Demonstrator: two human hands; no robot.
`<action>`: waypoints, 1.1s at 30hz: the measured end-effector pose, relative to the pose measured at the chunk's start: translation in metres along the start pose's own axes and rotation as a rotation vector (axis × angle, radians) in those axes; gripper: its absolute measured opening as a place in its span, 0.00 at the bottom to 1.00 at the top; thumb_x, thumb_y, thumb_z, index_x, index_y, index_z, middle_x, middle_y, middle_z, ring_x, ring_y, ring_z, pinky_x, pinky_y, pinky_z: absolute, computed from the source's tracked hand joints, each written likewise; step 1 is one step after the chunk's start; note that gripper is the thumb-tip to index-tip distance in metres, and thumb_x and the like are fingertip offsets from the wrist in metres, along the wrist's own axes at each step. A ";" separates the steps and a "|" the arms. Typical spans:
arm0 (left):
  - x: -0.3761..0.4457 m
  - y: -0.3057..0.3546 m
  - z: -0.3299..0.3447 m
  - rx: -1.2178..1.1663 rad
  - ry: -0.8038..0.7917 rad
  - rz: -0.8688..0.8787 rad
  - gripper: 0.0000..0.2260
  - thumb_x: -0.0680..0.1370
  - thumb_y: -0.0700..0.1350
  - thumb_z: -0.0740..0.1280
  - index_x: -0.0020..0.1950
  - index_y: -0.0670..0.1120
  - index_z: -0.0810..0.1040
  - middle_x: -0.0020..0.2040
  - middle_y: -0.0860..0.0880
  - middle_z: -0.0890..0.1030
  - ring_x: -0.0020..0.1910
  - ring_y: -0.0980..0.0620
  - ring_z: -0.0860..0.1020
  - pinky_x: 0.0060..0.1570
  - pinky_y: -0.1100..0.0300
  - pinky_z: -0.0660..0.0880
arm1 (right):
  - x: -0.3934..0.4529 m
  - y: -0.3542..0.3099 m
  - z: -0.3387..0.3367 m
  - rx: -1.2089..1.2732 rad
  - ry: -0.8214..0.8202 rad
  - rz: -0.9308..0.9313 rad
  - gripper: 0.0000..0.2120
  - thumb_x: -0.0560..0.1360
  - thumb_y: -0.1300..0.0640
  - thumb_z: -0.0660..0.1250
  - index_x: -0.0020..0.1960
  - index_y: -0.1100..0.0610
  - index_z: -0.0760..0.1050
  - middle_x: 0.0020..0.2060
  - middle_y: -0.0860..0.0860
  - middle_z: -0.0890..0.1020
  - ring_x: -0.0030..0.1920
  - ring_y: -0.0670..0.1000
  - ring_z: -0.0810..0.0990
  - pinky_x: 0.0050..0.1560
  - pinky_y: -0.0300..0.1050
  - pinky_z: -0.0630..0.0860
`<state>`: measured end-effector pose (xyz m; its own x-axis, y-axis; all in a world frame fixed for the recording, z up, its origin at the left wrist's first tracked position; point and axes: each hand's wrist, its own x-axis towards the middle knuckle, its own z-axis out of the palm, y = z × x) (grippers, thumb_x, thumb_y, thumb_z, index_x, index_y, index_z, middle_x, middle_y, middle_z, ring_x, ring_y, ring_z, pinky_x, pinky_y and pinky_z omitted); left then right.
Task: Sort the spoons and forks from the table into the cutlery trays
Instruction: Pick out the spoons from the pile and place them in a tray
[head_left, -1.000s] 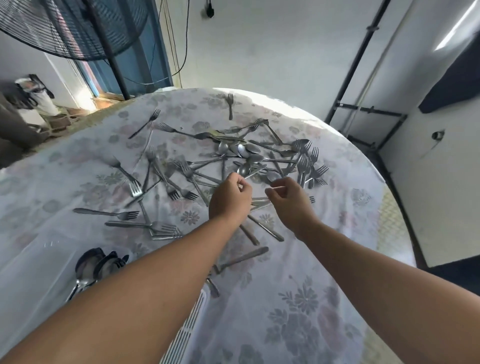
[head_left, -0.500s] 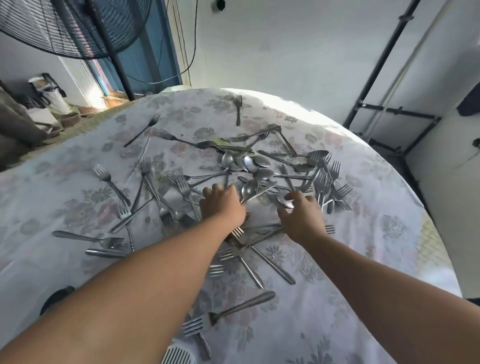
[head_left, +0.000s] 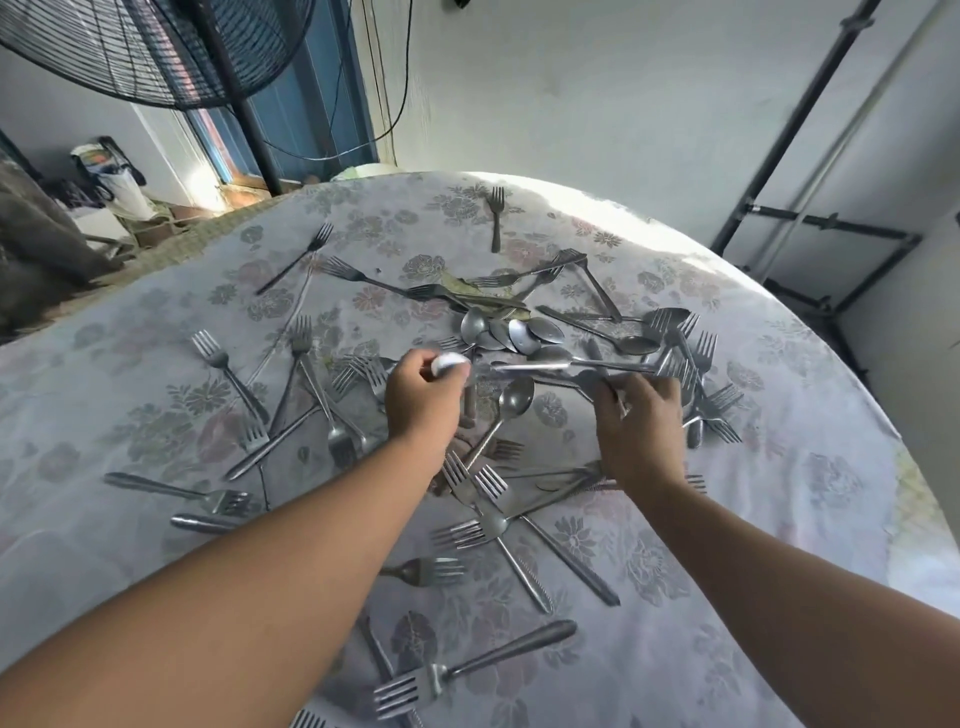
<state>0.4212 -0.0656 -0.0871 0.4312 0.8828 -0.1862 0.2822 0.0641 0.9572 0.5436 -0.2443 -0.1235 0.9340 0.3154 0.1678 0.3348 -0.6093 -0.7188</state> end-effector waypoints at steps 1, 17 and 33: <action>0.002 0.004 -0.001 -0.111 0.020 -0.039 0.05 0.78 0.44 0.73 0.53 0.46 0.81 0.46 0.50 0.82 0.39 0.57 0.80 0.27 0.68 0.73 | 0.002 -0.006 -0.003 0.114 0.039 -0.003 0.12 0.79 0.44 0.70 0.52 0.52 0.83 0.55 0.52 0.77 0.54 0.49 0.75 0.55 0.44 0.72; 0.012 0.002 0.018 0.686 -0.365 -0.040 0.22 0.76 0.56 0.75 0.60 0.45 0.72 0.52 0.48 0.79 0.45 0.50 0.79 0.38 0.57 0.74 | 0.031 -0.035 0.020 0.042 -0.359 0.147 0.20 0.82 0.44 0.64 0.66 0.55 0.68 0.47 0.53 0.82 0.41 0.52 0.83 0.37 0.48 0.81; 0.005 -0.019 0.037 0.930 -0.354 0.288 0.09 0.83 0.49 0.61 0.56 0.44 0.72 0.52 0.44 0.79 0.49 0.42 0.78 0.42 0.52 0.71 | 0.076 -0.007 0.014 -0.680 -0.361 -0.155 0.09 0.83 0.56 0.64 0.62 0.53 0.75 0.57 0.57 0.73 0.36 0.51 0.76 0.33 0.47 0.75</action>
<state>0.4496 -0.0800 -0.1146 0.7720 0.6110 -0.1754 0.6141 -0.6455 0.4540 0.6108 -0.2054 -0.1153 0.8114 0.5789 -0.0814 0.5694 -0.8141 -0.1143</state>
